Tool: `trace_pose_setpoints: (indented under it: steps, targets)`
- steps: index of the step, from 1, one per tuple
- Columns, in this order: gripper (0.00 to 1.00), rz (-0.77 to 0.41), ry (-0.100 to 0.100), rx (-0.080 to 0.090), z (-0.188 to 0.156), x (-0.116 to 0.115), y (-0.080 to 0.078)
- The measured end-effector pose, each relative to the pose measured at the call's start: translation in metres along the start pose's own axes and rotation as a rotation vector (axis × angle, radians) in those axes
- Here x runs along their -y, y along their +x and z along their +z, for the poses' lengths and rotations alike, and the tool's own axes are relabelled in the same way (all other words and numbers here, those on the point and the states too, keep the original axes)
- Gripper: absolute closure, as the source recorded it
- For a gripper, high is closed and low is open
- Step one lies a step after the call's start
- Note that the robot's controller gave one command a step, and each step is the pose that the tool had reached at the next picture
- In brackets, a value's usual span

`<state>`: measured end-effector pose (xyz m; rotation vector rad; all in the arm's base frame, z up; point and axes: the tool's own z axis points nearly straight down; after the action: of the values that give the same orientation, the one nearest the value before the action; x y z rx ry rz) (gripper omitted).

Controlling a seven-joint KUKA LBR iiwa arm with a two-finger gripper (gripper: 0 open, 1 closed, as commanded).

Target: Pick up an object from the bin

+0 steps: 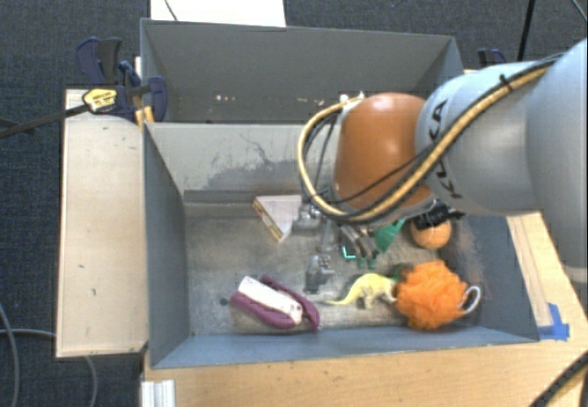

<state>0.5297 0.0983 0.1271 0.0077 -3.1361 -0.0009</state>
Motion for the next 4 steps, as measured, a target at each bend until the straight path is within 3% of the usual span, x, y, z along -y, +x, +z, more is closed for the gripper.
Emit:
trace_pose_setpoints:
  steps: [1,2,3,4]
  targets:
    - [0.0,0.002,-0.001,0.008,-0.004,0.0,-0.002]
    - [0.0,-0.036,0.001,0.009,0.02,-0.053,0.025]
    - [0.0,-0.095,-0.004,0.007,0.035,-0.074,0.035]
    - [1.0,0.023,0.0,0.004,0.049,-0.074,0.039]
